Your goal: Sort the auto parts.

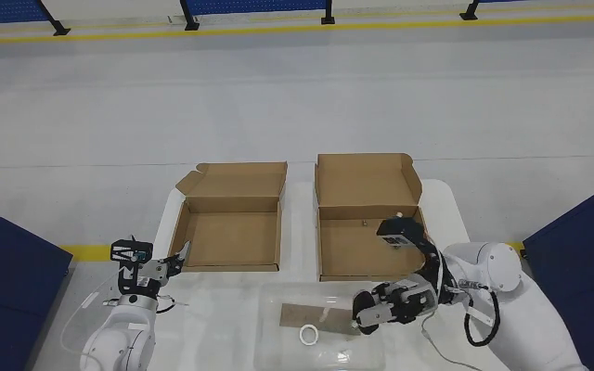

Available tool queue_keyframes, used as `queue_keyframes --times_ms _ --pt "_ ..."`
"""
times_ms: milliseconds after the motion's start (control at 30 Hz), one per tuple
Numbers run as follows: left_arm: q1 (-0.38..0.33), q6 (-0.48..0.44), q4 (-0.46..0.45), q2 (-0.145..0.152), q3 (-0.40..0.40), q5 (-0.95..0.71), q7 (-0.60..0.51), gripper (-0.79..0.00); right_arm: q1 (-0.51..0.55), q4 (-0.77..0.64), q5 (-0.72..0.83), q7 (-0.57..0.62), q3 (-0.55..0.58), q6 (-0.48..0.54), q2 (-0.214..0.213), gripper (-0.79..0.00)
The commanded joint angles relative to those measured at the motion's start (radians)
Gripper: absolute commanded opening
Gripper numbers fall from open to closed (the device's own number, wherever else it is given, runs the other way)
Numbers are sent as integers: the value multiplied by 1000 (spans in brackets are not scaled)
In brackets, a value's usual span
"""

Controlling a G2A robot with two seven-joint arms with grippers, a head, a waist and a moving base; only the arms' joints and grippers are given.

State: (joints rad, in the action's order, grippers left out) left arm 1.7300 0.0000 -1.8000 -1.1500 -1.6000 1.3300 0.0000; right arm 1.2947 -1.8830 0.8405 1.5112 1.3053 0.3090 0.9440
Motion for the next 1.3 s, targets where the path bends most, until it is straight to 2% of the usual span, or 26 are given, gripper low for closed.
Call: queue_keyframes --times_ms 0,400,600,967,1267 --pt "0 0 0 0 0 0 0 0 -9 -3 58 22 0 -22 2 -785" --pt "0 0 0 0 0 0 0 0 -7 -4 62 14 -2 -23 2 -785" --pt "0 0 0 0 0 0 0 0 -12 -28 184 3 -22 -45 13 -785" --pt "0 0 0 0 0 0 0 0 -91 -35 376 25 -91 -90 40 -785" --pt "0 0 0 0 0 0 0 0 -97 -36 386 25 -96 -88 42 -785"
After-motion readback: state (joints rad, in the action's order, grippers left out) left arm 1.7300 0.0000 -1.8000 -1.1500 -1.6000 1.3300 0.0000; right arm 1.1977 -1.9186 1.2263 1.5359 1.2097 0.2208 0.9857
